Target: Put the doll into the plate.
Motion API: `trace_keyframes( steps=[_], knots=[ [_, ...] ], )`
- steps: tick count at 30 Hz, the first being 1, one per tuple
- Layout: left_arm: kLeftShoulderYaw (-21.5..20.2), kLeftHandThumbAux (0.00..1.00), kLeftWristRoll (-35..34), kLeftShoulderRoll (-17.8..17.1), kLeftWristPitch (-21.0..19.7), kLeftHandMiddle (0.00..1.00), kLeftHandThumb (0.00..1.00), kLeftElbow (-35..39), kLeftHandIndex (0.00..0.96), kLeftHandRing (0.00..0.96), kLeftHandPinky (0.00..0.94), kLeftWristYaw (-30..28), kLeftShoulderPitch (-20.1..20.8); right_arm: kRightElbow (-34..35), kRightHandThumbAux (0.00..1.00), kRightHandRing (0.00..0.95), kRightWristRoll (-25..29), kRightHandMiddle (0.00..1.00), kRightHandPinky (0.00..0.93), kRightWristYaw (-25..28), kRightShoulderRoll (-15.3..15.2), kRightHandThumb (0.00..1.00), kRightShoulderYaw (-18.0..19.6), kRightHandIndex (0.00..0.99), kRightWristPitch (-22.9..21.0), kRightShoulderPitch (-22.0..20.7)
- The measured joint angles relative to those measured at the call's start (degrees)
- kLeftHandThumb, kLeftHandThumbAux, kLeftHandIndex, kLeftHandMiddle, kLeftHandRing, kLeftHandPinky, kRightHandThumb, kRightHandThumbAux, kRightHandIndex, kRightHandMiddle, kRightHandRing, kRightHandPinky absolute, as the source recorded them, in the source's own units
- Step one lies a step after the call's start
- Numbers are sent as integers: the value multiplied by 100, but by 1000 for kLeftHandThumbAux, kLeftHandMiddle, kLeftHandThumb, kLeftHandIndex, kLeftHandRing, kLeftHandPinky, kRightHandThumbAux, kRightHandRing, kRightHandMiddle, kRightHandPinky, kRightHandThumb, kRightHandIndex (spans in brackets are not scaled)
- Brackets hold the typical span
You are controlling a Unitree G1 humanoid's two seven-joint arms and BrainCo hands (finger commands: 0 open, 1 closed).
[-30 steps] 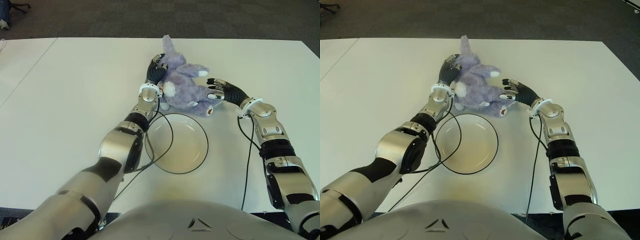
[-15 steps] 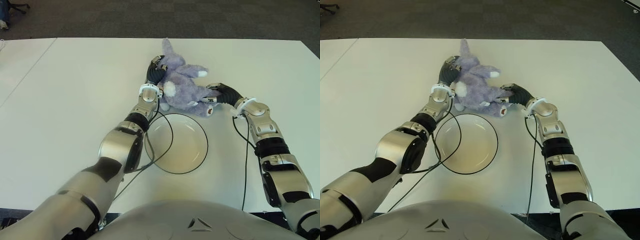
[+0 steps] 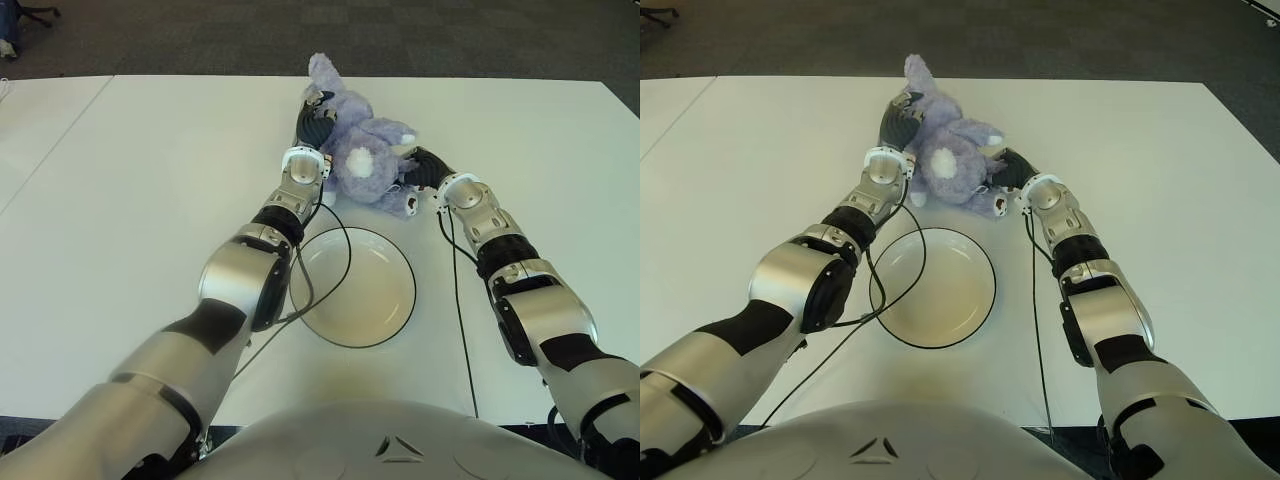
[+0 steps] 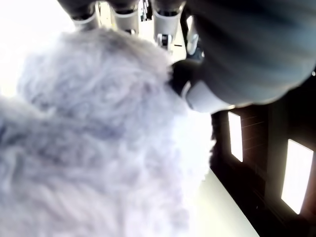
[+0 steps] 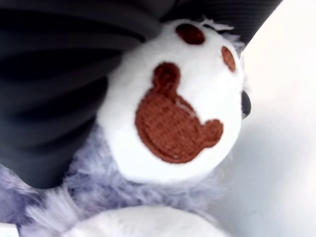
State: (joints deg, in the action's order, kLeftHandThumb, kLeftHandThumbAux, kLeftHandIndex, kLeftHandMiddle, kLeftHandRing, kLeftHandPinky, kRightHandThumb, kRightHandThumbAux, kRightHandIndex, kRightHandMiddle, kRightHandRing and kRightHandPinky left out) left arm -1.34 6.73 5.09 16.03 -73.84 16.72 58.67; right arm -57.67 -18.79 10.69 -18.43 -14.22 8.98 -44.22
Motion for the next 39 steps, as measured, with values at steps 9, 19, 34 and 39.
trace_keyframes(
  steps=[9,19,34,39],
  knots=[
    [7,697,1,89,-130,861,745,-20,442,863,864,18,302,-527,718,846,-170,843,828,-502,69,514,-190,730,529,-124],
    [25,697,12,98,-148,854,745,-20,442,854,862,17,335,-764,732,857,-148,852,832,-638,45,487,-190,735,810,-147],
    [495,697,484,-218,-75,856,744,215,442,851,860,-30,842,-199,733,868,106,864,864,-257,-338,507,357,746,694,-478],
    [730,696,712,-391,142,854,745,604,442,853,866,-34,843,893,718,866,109,860,865,-262,-488,526,584,739,620,-139]
  ],
)
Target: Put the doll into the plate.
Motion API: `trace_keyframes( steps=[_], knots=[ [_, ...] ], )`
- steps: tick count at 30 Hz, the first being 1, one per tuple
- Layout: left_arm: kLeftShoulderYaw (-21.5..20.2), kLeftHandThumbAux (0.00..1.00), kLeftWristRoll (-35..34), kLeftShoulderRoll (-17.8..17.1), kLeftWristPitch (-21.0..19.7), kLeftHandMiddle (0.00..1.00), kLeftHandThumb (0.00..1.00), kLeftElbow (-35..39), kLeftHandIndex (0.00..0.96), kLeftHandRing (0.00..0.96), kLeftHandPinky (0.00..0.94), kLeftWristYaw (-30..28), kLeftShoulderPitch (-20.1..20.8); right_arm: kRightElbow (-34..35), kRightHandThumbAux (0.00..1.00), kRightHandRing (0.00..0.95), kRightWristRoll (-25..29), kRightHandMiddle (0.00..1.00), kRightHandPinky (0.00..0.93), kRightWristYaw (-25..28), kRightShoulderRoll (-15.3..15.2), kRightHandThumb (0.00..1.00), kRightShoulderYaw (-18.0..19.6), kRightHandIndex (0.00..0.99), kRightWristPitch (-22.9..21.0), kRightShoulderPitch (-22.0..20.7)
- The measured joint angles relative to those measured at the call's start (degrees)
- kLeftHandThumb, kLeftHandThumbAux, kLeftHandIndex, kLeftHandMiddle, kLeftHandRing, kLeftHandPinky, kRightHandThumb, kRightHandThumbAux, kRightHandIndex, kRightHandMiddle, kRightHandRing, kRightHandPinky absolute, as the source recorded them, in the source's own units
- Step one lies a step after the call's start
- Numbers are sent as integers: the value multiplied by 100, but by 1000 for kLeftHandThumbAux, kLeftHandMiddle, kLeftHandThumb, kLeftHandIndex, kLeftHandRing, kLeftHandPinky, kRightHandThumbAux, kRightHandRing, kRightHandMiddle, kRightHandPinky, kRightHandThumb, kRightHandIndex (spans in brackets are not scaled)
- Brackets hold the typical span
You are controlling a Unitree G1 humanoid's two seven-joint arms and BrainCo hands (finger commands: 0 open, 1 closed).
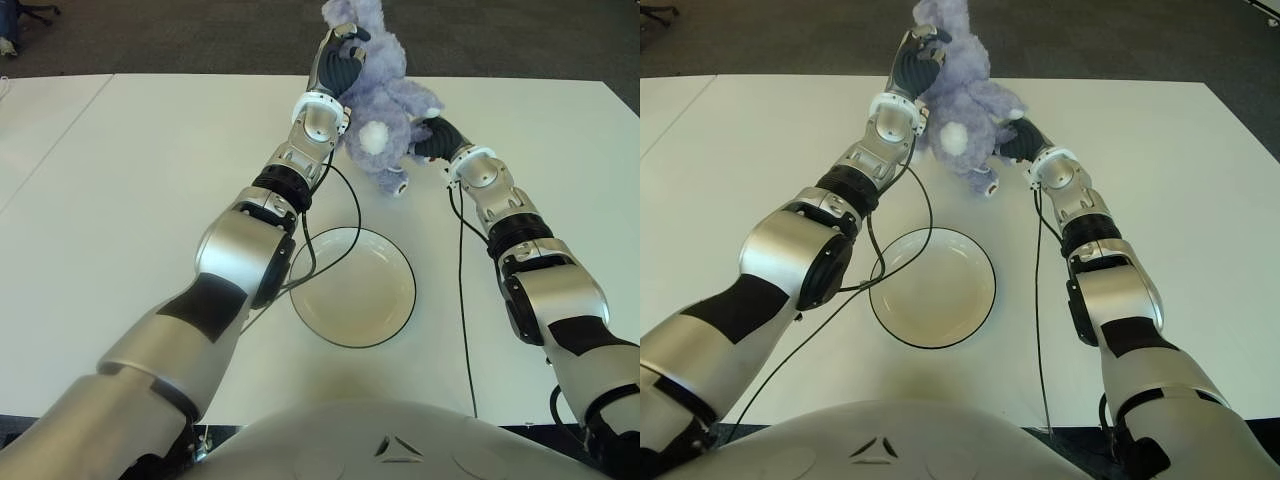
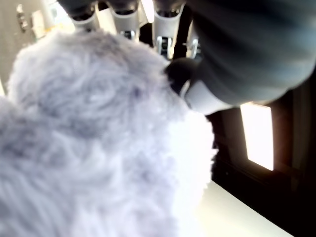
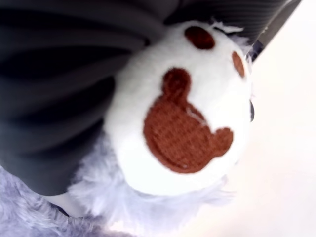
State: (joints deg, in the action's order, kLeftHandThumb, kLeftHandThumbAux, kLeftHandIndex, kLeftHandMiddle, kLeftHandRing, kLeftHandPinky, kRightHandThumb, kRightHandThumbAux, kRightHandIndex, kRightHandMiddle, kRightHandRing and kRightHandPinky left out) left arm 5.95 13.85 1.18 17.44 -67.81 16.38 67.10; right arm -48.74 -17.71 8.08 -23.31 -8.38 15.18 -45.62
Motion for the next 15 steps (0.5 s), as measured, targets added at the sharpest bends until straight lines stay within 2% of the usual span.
trace_keyframes(
  steps=[5,9,15],
  knots=[
    [199,696,142,-271,229,853,746,495,442,855,865,-75,-69,1144,708,867,11,858,871,-1,-177,539,277,741,-190,395],
    [347,696,225,-470,406,852,747,980,442,858,864,-221,-277,2066,706,878,60,870,887,25,-300,541,516,754,-498,723],
    [473,695,319,-681,474,852,748,1444,442,856,861,-394,-619,2754,706,879,159,870,887,141,-515,548,787,756,-783,944]
  ],
)
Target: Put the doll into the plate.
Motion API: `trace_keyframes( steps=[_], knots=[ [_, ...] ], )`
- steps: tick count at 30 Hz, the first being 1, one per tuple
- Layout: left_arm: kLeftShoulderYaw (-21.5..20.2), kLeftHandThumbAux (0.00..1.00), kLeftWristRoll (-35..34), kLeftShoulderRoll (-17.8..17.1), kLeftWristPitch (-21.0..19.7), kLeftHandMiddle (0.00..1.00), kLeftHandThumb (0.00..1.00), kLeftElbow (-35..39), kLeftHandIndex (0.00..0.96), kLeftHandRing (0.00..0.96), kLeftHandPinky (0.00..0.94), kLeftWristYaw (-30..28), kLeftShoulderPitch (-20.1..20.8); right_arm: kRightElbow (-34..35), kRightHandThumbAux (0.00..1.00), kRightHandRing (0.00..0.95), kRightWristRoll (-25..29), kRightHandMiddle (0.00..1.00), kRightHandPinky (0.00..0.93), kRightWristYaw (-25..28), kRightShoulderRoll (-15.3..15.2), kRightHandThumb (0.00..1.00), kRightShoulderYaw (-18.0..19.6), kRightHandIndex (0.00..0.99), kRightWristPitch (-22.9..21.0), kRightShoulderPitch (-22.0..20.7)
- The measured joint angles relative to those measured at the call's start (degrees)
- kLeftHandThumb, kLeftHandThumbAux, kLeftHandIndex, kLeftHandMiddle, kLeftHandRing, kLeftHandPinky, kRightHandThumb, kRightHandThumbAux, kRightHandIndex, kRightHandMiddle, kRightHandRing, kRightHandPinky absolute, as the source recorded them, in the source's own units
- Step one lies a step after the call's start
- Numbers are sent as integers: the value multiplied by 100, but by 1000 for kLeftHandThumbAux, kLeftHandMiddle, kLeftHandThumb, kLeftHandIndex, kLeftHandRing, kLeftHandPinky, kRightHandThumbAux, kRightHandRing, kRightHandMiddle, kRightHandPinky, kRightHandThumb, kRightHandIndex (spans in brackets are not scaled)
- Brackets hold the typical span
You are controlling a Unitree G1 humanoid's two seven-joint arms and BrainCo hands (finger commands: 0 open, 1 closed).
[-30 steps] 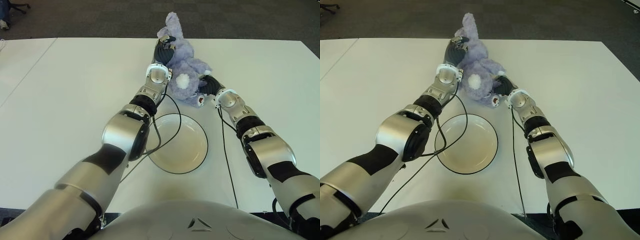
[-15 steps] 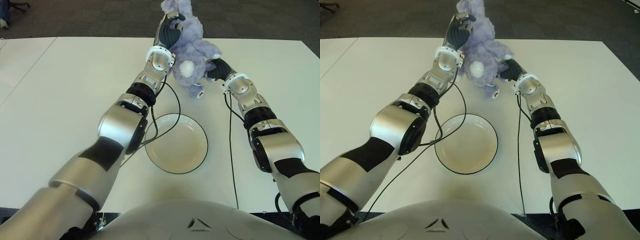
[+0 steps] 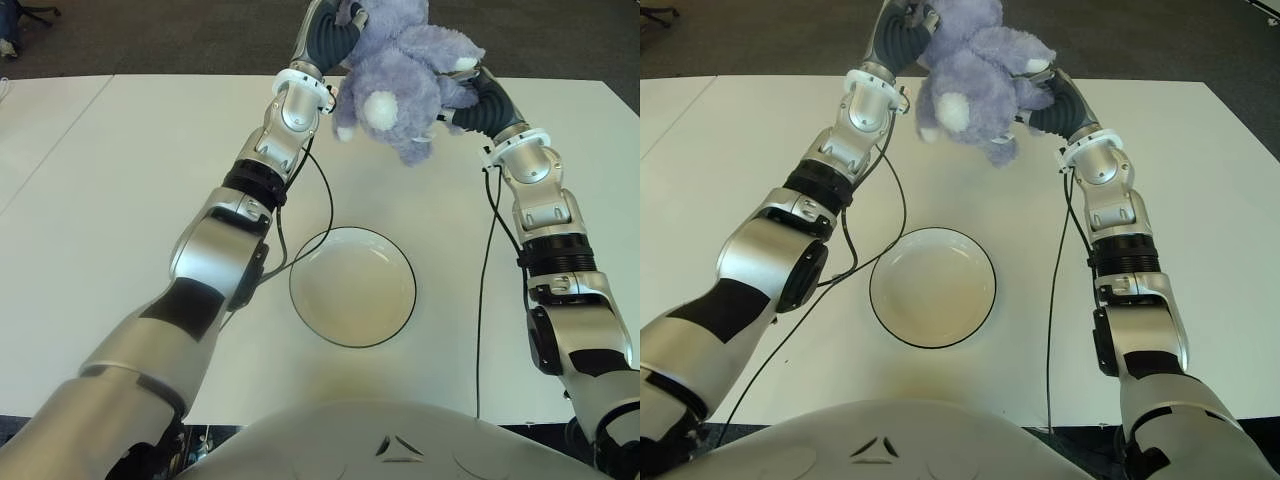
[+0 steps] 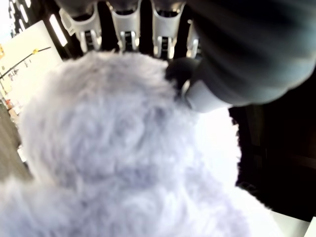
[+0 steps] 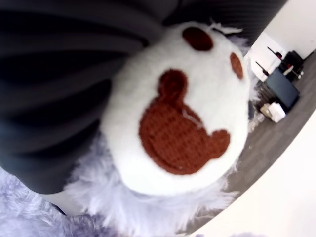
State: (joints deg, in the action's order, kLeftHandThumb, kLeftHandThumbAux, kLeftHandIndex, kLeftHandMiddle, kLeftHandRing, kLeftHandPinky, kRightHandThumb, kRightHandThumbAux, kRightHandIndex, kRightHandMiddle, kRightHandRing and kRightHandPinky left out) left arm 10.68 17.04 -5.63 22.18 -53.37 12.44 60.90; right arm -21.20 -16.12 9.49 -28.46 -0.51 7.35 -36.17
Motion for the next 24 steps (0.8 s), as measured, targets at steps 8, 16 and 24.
trace_keyframes(
  steps=[8,16,24],
  knots=[
    [192,695,214,-257,-262,852,748,769,443,855,864,-259,-352,384,707,901,137,895,894,86,-245,514,324,782,-139,-24],
    [269,694,379,-563,-752,873,748,2055,442,869,871,-695,-635,1039,682,909,46,914,896,19,-403,479,433,808,-170,-2],
    [283,694,557,-946,-1092,877,749,3657,442,861,854,-1024,-1308,1723,714,890,-79,891,859,-60,-629,443,548,805,121,349]
  ],
)
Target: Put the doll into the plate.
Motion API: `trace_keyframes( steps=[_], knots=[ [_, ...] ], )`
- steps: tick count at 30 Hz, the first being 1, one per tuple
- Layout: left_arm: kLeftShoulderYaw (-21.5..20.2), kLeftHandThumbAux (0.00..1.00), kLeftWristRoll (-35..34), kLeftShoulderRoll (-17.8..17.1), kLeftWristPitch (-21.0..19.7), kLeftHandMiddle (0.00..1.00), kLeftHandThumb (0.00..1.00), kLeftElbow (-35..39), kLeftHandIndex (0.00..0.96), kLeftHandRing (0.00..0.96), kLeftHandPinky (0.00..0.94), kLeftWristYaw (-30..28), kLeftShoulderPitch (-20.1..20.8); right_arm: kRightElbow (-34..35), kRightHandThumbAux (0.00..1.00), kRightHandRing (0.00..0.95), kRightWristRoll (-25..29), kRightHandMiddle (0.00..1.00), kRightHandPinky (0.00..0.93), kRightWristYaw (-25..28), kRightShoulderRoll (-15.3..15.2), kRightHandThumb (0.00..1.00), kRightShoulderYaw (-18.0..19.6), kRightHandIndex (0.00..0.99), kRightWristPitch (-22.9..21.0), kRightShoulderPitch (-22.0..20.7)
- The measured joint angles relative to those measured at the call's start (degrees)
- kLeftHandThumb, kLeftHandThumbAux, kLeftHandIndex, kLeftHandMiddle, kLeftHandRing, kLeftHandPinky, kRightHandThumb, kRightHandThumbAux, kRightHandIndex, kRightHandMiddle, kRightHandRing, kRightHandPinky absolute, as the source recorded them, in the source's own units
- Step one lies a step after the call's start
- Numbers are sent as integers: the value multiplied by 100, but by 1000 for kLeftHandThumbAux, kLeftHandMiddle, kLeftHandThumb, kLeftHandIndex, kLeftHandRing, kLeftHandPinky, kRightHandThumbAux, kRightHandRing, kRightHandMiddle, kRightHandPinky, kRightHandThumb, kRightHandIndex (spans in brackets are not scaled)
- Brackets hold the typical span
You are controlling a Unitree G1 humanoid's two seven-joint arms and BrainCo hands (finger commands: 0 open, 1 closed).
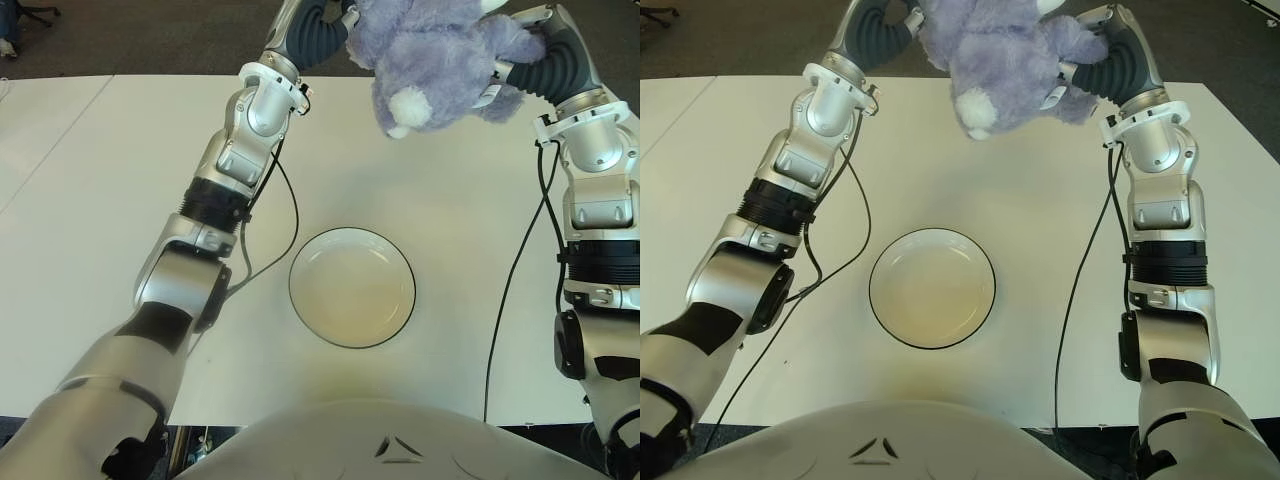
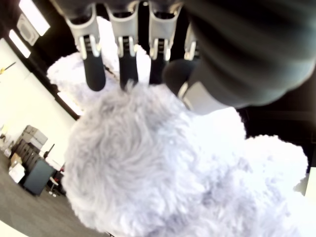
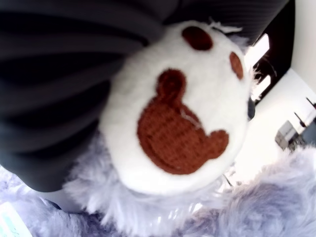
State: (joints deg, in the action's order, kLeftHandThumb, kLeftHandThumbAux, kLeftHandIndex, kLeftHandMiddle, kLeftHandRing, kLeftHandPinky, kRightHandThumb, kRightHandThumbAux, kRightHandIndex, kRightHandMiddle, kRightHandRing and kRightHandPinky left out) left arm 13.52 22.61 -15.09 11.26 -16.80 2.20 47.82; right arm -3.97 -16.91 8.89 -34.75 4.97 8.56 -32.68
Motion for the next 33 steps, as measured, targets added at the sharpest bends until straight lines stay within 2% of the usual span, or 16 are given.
trace_keyframes(
  steps=[7,15,24,28,33],
  knots=[
    [1,693,72,-247,-295,866,750,1494,443,857,851,-360,-1031,531,724,884,22,885,855,135,-116,418,59,804,127,504],
    [-6,693,174,-428,-614,852,751,2325,443,845,835,-717,-1605,857,729,883,147,888,857,437,-138,404,104,807,118,852],
    [8,692,452,-479,-746,862,750,2688,443,850,835,-823,-1852,976,738,887,230,894,863,513,-140,405,174,815,147,1086],
    [-1,691,613,-494,-746,867,750,2844,443,857,839,-822,-1900,1175,739,891,450,899,861,660,-133,412,219,817,134,1256],
    [-60,692,695,-572,-744,886,748,3086,442,868,844,-825,-2036,1712,738,892,857,904,863,1042,-120,417,243,818,-125,1691]
  ],
)
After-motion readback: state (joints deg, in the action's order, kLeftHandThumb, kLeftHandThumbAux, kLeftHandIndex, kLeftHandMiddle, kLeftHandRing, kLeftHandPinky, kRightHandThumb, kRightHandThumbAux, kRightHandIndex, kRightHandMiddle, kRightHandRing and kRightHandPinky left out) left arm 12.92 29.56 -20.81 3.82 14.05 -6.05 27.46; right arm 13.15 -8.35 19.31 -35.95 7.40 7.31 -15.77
